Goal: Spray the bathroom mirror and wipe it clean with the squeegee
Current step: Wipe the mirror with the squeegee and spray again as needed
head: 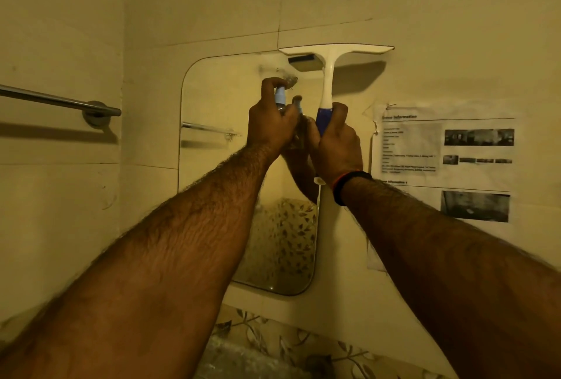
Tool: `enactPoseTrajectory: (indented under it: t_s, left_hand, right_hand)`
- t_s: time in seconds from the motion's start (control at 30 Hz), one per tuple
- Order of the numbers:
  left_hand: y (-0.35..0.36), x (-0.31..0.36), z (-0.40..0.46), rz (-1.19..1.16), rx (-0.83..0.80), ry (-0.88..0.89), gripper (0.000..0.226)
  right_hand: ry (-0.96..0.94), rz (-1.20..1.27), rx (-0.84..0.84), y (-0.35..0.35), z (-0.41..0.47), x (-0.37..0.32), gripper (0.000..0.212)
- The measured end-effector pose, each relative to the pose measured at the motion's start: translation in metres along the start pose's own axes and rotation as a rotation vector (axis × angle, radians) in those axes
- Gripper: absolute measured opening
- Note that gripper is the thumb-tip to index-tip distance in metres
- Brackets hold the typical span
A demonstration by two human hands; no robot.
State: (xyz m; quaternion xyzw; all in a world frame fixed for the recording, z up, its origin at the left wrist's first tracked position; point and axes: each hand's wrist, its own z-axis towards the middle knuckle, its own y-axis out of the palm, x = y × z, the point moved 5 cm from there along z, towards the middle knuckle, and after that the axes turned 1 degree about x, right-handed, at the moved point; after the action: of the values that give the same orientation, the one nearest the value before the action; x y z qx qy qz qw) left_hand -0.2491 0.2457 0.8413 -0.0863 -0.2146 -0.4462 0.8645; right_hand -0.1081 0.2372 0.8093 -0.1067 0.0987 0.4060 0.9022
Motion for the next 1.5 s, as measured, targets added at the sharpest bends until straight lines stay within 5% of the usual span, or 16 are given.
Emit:
enactPoseTrajectory:
  t_s: [0.2,0.57,1.5]
  left_hand:
    - [-0.017,-0.017,-0.003,0.023,0.074,-0.035,0.060]
    - [-0.066,-0.061,-0.010,0.122,0.145,-0.168,0.059]
    - [-0.080,-0.073,-0.036,0.225,0.155,-0.216,0.043]
  right_hand:
    - [-0.056,-0.004,0.006,0.006,-0.001,-0.018,0.084]
    - [-0.033,-0.072,-0.115,0.043,-0.010,-0.016,0.048]
    - [0.132,-0.182,-0.269,0.068,-0.009,-0.012,0.040]
